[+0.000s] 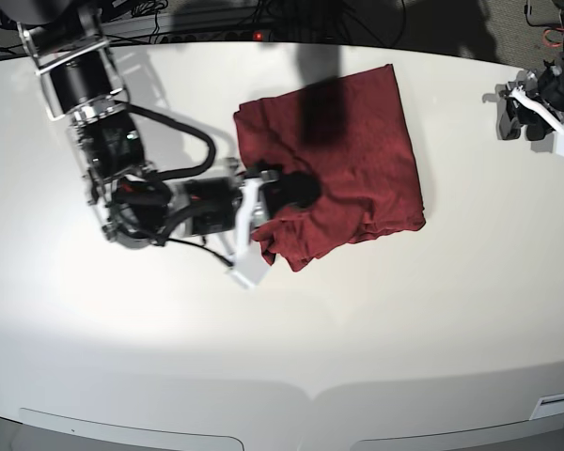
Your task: Fold the T-shirt properly
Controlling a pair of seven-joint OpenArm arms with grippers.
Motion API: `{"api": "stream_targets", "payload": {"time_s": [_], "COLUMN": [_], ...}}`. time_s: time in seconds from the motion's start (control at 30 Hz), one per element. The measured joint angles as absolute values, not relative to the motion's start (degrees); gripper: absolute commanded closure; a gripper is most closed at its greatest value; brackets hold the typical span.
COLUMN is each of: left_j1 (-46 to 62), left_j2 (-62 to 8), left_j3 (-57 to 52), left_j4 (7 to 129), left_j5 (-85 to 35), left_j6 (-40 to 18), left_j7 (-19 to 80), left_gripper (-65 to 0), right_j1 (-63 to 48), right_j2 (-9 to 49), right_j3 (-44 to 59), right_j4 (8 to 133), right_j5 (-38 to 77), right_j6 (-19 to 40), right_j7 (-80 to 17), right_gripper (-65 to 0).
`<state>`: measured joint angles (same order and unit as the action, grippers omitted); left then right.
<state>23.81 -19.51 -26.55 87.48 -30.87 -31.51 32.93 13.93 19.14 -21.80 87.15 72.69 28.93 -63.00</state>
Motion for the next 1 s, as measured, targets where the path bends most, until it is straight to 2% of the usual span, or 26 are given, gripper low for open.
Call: {"api": "stream_targets", "payload": {"time_s": [0.37, 0.57, 0.77, 0.87, 0.9, 0.93, 1.0], "left_j1": [23.81, 23.81, 23.81, 23.81, 23.81, 23.81, 23.81], "left_j2": [-19.53, -19.51, -19.51, -19.51, -19.51, -19.53, -19.51], "left_j3": [-26.55, -26.55, -26.55, -26.55, -26.55, -26.55, -26.55], "left_j4": [87.48, 87.48, 87.48, 87.48, 87.48, 87.48, 87.48], "left_j5": [-30.87, -30.87, -30.87, -30.87, -30.87, -30.85, -30.85], "left_j6": [-31.51, -31.51, -31.51, -31.51, -31.48, -31.51, -31.51], "left_j7": [32.95, 32.97, 32.95, 32.97, 33.12, 33.17, 33.17], "left_gripper": [-32.0, -32.0, -32.0, -32.0, -32.0, -32.0, -32.0], "right_j1": [13.82, 13.82, 13.80, 13.82, 13.82, 13.82, 13.82], "right_j2": [7.20, 3.84, 2.02, 1.26, 1.06, 0.78, 0.49], "right_j3": [-33.95, -39.24, -43.09, -43.72, -43.79, -43.79, -43.79], "right_j4": [87.11, 86.67, 86.08, 86.06, 86.06, 86.06, 86.04], "right_j5": [60.36, 53.34, 48.25, 48.25, 48.47, 48.53, 50.30], "right_j6": [26.06, 23.57, 23.53, 23.53, 23.53, 23.55, 23.53], "right_j7": [-58.15, -54.30, -50.09, -48.56, -47.99, -47.70, -46.94], "right_gripper": [0.0, 0.0, -0.2, -21.7, -27.1, -30.8, -33.0]}}
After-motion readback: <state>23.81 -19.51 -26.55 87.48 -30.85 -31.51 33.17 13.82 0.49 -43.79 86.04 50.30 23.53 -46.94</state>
